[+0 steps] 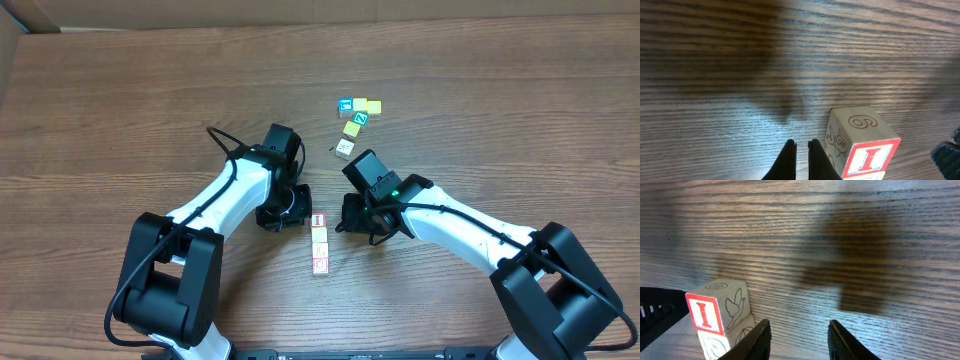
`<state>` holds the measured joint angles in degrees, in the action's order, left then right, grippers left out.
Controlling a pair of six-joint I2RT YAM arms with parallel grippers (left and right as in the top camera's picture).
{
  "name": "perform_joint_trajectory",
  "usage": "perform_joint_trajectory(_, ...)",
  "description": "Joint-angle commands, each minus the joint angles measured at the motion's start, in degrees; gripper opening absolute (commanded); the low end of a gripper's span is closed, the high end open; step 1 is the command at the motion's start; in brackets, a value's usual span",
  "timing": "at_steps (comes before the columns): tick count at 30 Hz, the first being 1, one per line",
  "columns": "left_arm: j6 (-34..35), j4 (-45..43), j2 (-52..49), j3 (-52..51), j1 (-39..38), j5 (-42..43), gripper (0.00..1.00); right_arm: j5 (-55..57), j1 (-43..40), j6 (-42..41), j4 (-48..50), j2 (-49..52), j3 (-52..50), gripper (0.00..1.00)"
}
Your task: Flip 4 blocks
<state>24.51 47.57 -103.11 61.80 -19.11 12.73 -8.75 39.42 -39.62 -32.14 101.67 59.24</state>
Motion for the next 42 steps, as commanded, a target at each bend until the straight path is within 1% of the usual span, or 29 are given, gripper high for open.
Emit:
perform_joint_trajectory(1,1.4,-0.2,-0.66,-0.68,-0.48,-0.85,0.04,0.59,0.09,0.68,0.15,0.04,0.87,0.39)
perform_joint_trajectory(19,1.44,0.24,-0.66,-0.68,-0.48,3.67,0.04,0.59,0.09,0.68,0.11,0.04,0.87,0.39)
perform_joint_trajectory(42,1.44,0.52,-0.66,-0.68,-0.48,4.76,0.04,0.59,0.09,0.68,-0.09,0.04,0.87,0.39)
